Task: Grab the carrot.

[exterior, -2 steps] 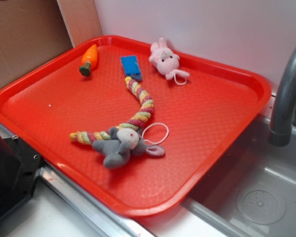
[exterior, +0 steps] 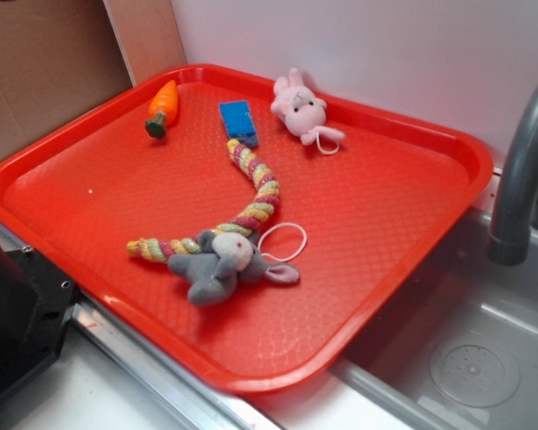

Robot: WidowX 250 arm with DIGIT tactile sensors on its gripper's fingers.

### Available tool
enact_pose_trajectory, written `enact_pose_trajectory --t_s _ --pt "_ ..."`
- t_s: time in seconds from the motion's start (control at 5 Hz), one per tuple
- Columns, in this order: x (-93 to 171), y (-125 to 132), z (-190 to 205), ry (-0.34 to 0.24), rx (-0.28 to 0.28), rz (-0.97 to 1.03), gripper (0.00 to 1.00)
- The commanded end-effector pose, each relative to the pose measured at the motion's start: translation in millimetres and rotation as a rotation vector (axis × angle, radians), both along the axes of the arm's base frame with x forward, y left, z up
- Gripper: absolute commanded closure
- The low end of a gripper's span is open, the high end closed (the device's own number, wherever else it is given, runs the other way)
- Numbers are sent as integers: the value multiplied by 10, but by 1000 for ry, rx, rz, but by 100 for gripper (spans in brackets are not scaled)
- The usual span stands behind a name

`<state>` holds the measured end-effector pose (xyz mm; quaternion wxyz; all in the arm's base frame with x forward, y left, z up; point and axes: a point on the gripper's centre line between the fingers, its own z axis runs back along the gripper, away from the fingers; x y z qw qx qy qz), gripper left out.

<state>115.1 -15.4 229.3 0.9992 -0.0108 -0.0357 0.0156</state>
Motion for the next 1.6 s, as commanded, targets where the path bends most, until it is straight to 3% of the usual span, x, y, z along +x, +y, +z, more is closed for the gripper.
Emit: enact_pose_trajectory --t_s 0.0,0.2,0.4,0.6,1.2,1.4 --pt "582 842 -731 32 47 484 0" --pt "925 1113 -1033 -20 37 634 0" --pt "1093 1323 -1393 -37 97 698 0" --pt "1246 1520 -1593 -64 45 675 0" --pt "1246 1520 -1593 -64 45 675 0" --pt "1346 1571 -1893 0 54 682 0"
